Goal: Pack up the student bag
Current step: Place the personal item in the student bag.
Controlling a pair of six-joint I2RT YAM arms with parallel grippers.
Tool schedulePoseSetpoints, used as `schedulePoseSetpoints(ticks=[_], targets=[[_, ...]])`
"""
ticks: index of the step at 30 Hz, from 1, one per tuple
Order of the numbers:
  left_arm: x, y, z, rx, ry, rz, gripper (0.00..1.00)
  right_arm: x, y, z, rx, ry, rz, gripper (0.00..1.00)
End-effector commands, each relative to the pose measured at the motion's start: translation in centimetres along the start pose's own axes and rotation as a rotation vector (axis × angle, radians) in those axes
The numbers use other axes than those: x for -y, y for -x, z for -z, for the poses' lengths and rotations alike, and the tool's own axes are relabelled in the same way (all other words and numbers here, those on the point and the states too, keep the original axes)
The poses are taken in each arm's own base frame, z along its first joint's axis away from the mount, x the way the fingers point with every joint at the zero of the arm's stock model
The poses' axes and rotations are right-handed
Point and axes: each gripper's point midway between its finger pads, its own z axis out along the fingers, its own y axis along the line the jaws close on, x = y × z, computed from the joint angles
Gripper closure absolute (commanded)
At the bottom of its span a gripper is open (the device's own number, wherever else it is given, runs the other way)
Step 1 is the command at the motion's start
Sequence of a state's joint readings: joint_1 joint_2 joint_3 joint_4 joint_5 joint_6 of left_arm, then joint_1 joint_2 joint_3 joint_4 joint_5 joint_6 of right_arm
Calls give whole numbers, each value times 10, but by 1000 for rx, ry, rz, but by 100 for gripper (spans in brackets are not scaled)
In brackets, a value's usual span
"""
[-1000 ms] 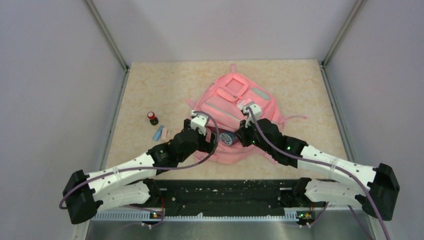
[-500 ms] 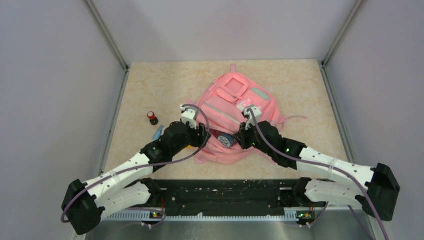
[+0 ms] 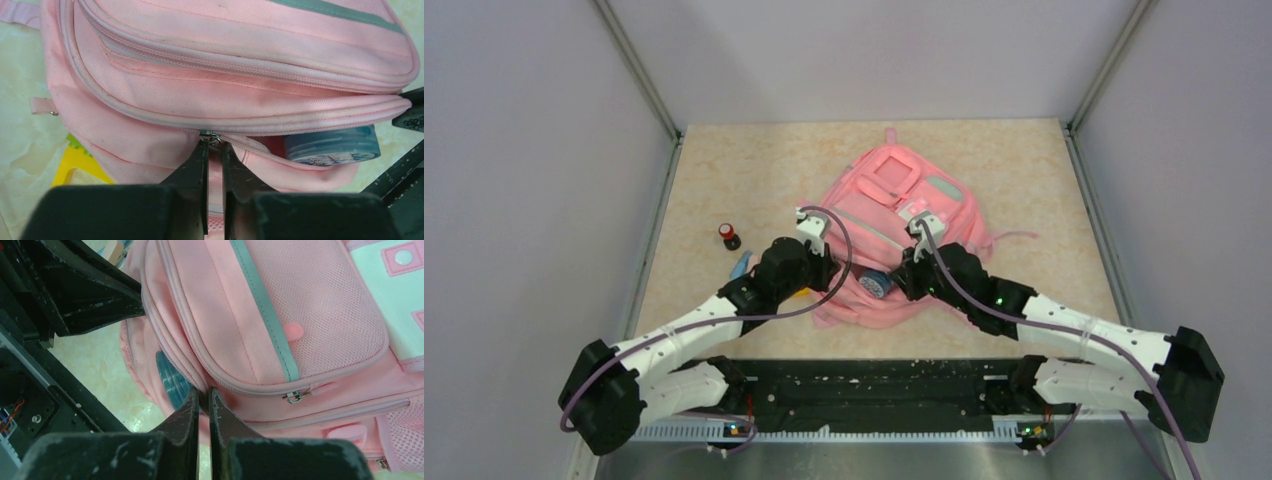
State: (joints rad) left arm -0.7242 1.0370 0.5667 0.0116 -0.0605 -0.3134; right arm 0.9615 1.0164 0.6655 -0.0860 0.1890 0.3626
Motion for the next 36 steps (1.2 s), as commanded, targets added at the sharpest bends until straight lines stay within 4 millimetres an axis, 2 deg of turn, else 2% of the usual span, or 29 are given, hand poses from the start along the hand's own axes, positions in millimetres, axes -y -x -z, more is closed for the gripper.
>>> schedulePoseSetpoints(ticks=[1, 2, 5, 6, 9, 13, 16, 20, 23, 29, 36], targets=[[7, 25, -5, 63, -30, -25, 95, -10, -8, 2, -16, 72, 14, 95], [7, 25, -5, 63, -30, -25, 100, -11, -8, 2, -14, 77, 20, 90], [7, 24, -2, 67, -35, -23, 100, -9, -11, 0, -10, 78, 38, 73], [7, 24, -1, 66, -37, -23, 100, -8, -13, 0, -10, 76, 45, 64], [8, 22, 2, 55, -44, -25, 100, -3, -19, -3, -19, 55, 73, 48], [8, 20, 6, 42, -45, -25, 100, -1, -22, -4, -15, 25, 127, 32], [8, 16, 8, 16, -45, -28, 100, -5, -25, -4, -13, 21, 173, 26], [9, 16, 11, 6, -48, -30, 100, 8, -29, -11, -9, -91, 179, 27], [9, 16, 12, 3, -48, -33, 100, 28, -29, -16, 0, -223, 155, 37], [18, 11, 14, -30, -105, -47, 100, 46, -17, -25, 68, -361, 162, 51], [31, 6, 18, -61, -182, -57, 100, 68, -13, -35, 162, -574, 230, 52]])
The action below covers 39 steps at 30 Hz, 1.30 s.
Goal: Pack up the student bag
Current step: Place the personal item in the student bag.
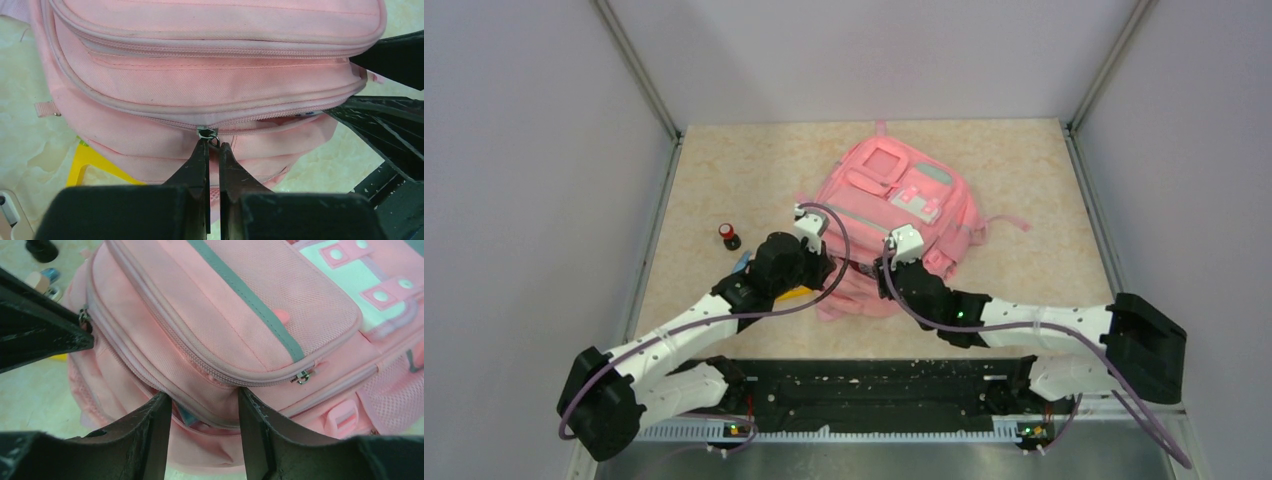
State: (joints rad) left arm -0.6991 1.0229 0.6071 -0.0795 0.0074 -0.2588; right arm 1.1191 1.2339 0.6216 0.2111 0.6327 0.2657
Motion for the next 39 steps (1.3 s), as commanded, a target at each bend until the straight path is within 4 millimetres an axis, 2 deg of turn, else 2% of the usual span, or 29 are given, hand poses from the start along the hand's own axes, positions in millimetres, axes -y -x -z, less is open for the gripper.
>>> schedulePoseSetpoints(ticks=[1, 5, 8, 13, 16, 20, 22, 23, 26, 28, 32, 35, 39], targets=[[33, 6, 10, -15, -166, -17, 100, 50, -16, -12, 14, -323, 113, 52], [44, -1, 10, -47, -231, -15, 100, 48, -4, -18, 48, -355, 96, 48], [51, -8, 7, -81, -274, -11, 100, 38, 9, -23, 66, -324, 103, 35], [68, -8, -1, -86, -357, 64, 100, 23, 10, -25, 35, -238, 90, 21], [77, 0, -2, -42, -403, 107, 100, 16, 3, -17, -2, -164, 66, 18], [72, 4, -2, -25, -366, 128, 100, 6, 1, 5, -25, -18, 19, 15], [64, 5, -2, -22, -314, 143, 90, 0, 0, 19, -44, 61, -4, 15], [59, 5, -2, -24, -278, 159, 79, -4, 0, 25, -50, 106, -14, 14], [48, 6, 1, -20, -208, 183, 57, -14, 0, 42, -73, 206, -47, 14], [42, 5, 6, -22, -177, 199, 47, -16, -2, 50, -99, 229, -85, 14], [25, 8, 17, -1, -79, 250, 36, -26, 0, 54, -112, 259, -198, 17], [5, 10, 24, 21, 12, 318, 33, -39, 3, 51, -114, 286, -296, 25], [-19, 11, 28, 65, 108, 415, 27, -53, 4, 46, -94, 271, -335, 29]])
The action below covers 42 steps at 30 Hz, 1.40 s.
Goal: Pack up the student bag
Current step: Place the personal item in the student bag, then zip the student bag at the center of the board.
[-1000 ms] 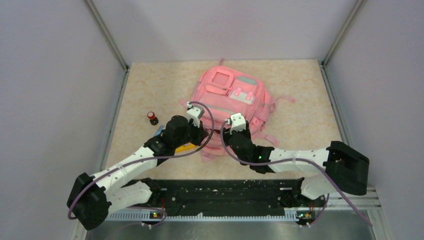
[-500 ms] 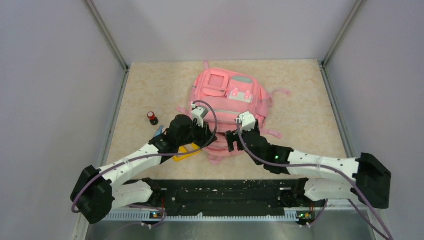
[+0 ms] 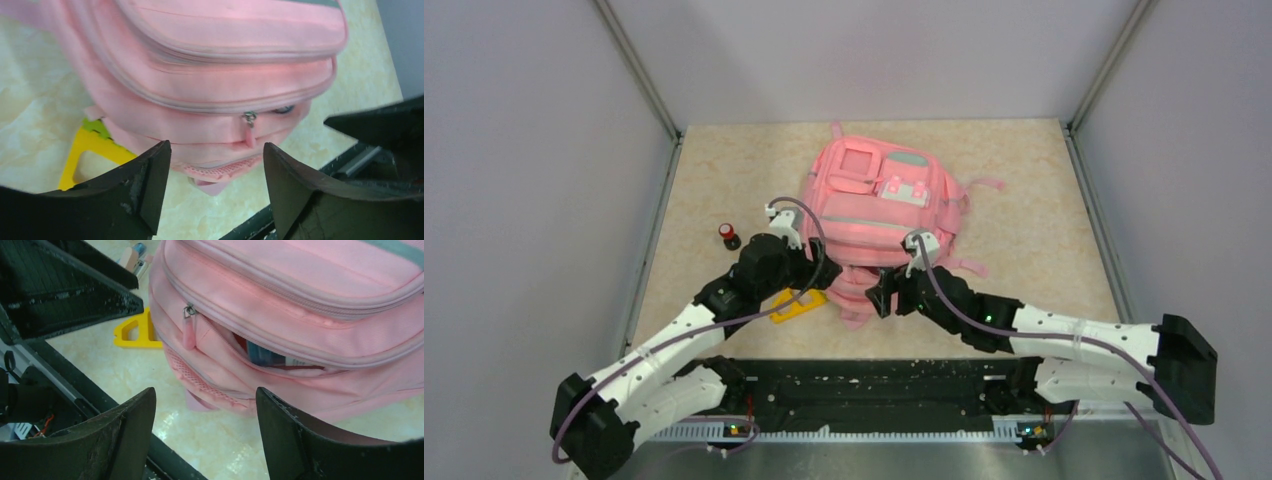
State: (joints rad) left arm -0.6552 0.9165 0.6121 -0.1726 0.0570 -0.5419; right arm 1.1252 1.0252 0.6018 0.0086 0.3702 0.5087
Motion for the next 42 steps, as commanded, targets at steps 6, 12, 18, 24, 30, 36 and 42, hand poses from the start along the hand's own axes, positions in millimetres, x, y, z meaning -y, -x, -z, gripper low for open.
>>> schedulePoseSetpoints(ticks=[6, 12, 18, 24, 30, 36, 42], targets=[[-46, 13, 1, 144, 120, 252, 20, -38, -2, -22, 37, -14, -60, 36], [-49, 10, -5, 163, 80, 306, 20, -41, 11, -36, 84, -95, 21, 41], [-50, 14, -9, 190, 47, 339, 24, -31, 14, -52, 101, -200, 98, 48], [-55, 9, -17, 180, 43, 369, 36, -23, 8, -69, 87, -297, 158, 55], [-59, 3, -26, 158, 48, 385, 58, -17, 7, -83, 94, -385, 206, 66], [-67, 4, -30, 156, 72, 379, 95, -4, 5, -78, 81, -455, 234, 100], [-82, 20, -26, 191, 111, 368, 100, -6, -1, -52, 35, -336, 194, 100]])
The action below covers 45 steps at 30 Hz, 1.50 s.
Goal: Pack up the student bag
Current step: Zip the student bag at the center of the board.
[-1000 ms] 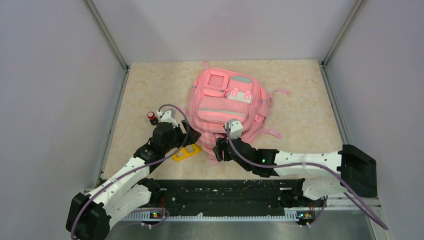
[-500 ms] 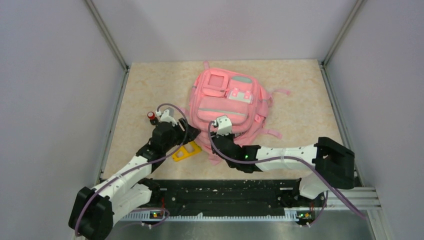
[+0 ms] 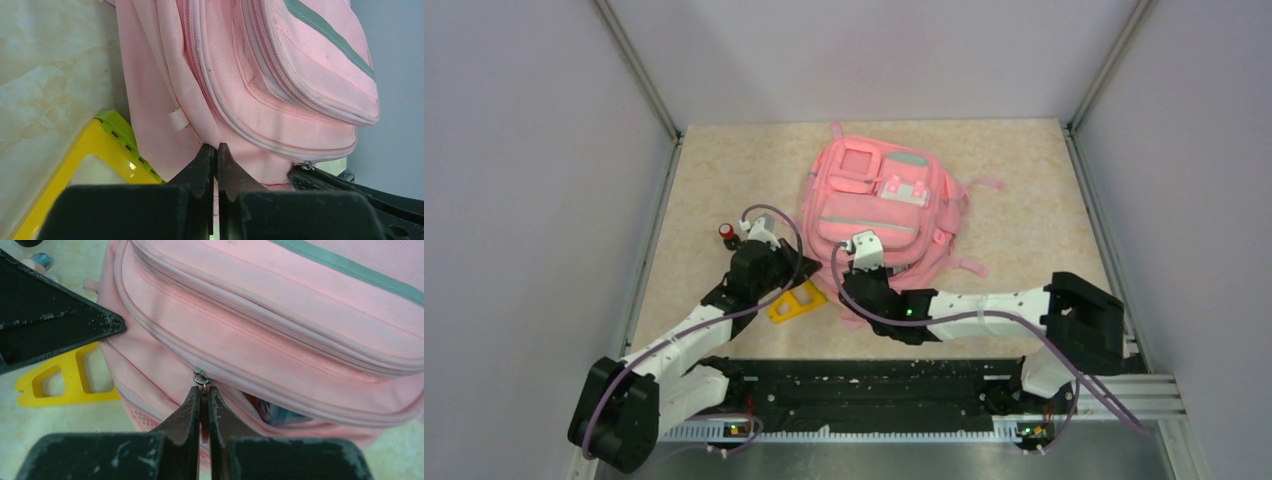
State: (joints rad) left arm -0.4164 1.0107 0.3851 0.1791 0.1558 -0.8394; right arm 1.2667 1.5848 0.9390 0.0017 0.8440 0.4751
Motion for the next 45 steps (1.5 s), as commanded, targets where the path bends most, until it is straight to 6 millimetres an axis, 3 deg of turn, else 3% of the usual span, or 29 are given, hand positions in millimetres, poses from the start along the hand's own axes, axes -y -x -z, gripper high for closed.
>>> schedulePoseSetpoints(ticks=[1, 9, 12, 16, 28, 34, 40, 45], targets=[[-6, 34, -2, 99, 31, -31, 100, 17, 6, 28, -13, 62, -40, 100], [-12, 68, -3, 148, 40, -19, 100, 53, -33, 62, -101, 112, -110, 100], [-16, 75, -6, 153, 44, -10, 100, 71, -45, 63, -115, 72, -112, 100], [-19, 79, -9, 146, 41, -3, 100, 94, -56, 49, -147, 33, -148, 100], [-26, 74, -13, 109, 56, -24, 100, 158, -35, 19, -94, -101, -238, 100], [-26, 73, -14, 94, 43, -53, 100, 188, -11, -7, -30, -127, -318, 100], [-29, 72, -15, 85, 46, -63, 100, 228, -7, -38, -45, -192, -345, 100], [-30, 70, -17, 72, 45, -70, 100, 234, 1, -47, -46, -153, -312, 100]])
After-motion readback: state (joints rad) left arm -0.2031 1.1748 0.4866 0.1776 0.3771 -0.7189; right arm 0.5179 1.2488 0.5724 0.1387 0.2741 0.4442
